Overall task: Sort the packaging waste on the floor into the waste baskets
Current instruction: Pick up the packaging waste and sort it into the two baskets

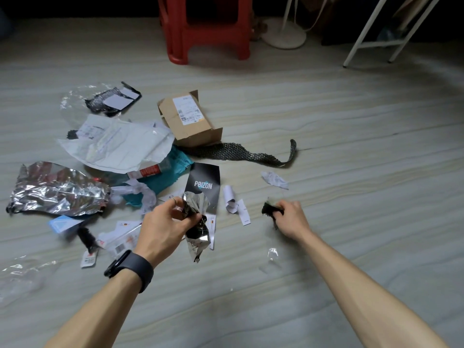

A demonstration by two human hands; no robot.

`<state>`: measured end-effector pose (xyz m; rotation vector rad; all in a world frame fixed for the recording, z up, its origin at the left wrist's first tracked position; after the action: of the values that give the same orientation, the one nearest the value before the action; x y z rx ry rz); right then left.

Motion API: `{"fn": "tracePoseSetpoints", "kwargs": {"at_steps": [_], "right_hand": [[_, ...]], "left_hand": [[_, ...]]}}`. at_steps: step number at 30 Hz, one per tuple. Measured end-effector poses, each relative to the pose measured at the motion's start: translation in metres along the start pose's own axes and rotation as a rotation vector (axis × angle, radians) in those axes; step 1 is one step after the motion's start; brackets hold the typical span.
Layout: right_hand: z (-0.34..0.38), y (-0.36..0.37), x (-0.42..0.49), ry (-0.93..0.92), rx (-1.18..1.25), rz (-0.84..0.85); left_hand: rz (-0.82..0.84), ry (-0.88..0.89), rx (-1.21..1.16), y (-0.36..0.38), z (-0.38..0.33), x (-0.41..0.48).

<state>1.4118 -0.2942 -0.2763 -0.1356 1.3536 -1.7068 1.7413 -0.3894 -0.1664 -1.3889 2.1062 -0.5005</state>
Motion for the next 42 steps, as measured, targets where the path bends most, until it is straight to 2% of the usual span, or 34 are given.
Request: {"fn": "tracePoseSetpoints", "kwargs": {"at_steps": [4, 11, 17, 23, 31, 35, 37, 39, 42], "right_hand": [[0.015, -0.019, 0.034, 0.021, -0.060, -0.072], [0.036, 0.010, 0.077, 0.007, -0.183, 0.011], [0.029, 0.016, 0.058, -0.019, -0.225, -0.140], [0.025, 0.007, 0.055, -0.089, -0.285, -0.091], [-0.015, 0.027, 0.000, 0.015, -0.077, -0.124], [-0.067, 0.001, -0.030, 0.342, 0.378, -0.303], [-0.081, -0.004, -0.051, 0.406, 0.547, -0.380], [-0.080, 0.005, -0.069, 0.404, 0.616, -0.334], [-0.060, 0.036, -0.092, 0.363, 0.532, -0.101]], "left_hand": [[-0.008, 0.000, 0.009, -0.012, -0.001, 0.003], [0.006, 0.015, 0.046, -0.008, -0.007, 0.020], [0.040, -0.007, 0.073, 0.005, 0.000, 0.020], [0.072, 0.020, 0.079, 0.016, -0.011, 0.004], [0.060, 0.023, 0.038, 0.020, -0.018, -0.018], [0.047, 0.048, 0.064, 0.009, -0.019, -0.031], [0.043, 0.039, 0.063, 0.000, -0.015, -0.036], [0.048, 0.034, 0.084, -0.007, -0.011, -0.044], [0.036, 0.028, 0.131, -0.018, -0.009, -0.056]]}}
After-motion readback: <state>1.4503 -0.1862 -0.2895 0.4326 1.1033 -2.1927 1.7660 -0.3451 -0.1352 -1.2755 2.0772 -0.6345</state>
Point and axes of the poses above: each hand's wrist, its own x-axis towards the middle knuckle, its own y-axis out of the palm, z = x × y, the point moved 8 cm from there along x, towards the middle knuckle, and after that the axes turned 4 degrees about y, right-handed, at the moved point
